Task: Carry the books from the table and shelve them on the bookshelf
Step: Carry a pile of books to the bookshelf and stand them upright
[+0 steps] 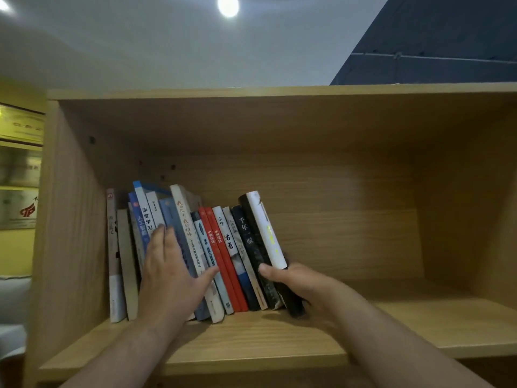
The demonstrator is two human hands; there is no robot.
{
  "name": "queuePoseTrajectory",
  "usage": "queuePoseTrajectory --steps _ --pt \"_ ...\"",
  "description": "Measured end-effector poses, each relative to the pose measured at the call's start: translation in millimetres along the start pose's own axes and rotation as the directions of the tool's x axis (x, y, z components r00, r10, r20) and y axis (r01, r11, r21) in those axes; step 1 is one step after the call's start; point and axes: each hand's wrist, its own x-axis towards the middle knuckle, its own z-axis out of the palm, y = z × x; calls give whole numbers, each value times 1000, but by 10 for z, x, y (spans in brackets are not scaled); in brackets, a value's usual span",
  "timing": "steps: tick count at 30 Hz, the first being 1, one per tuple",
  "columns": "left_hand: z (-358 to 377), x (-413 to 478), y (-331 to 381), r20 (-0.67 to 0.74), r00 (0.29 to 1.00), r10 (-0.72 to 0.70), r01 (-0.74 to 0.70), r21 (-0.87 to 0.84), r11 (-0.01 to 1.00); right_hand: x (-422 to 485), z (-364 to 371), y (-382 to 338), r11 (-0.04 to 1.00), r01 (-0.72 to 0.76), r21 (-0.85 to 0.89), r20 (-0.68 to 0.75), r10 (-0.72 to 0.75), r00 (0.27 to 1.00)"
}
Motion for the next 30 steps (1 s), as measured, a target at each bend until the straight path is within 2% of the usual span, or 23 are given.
queuePoseTrajectory --steps 1,3,9,13,17,23,25,26,28,30 --pt "5 -14 -2 -36 999 -20 20 6 1000 -5 -68 27 999 -37 20 82 35 996" --pt "14 -30 -8 -55 998 -9 12 68 998 17 -144 80 995 -82 54 123 75 990" --pt "54 32 -32 9 999 49 -50 129 990 199 34 107 992 -33 -118 14 35 999" --pt "56 86 -22 21 998 54 -56 88 995 242 66 47 999 42 21 45 -43 998" --pt "54 147 -63 30 997 66 -67 19 998 299 158 15 991 54 119 36 -58 998" --pt "30 116 -86 73 994 80 -83 44 996 319 208 34 997 72 22 54 -73 996" --pt "-24 64 -117 93 992 84 -82 -26 996 342 174 85 992 122 31 42 -123 992" --pt "-72 31 -146 74 994 78 -70 -95 993 357 157 96 988 143 55 21 -144 989" --pt "-172 -8 -233 -78 996 47 -63 -213 975 346 152 85 978 153 140 -10 -153 988" --pt "-261 35 -377 -206 973 -102 34 -309 950 305 161 72 959 160 233 -23 -159 987"
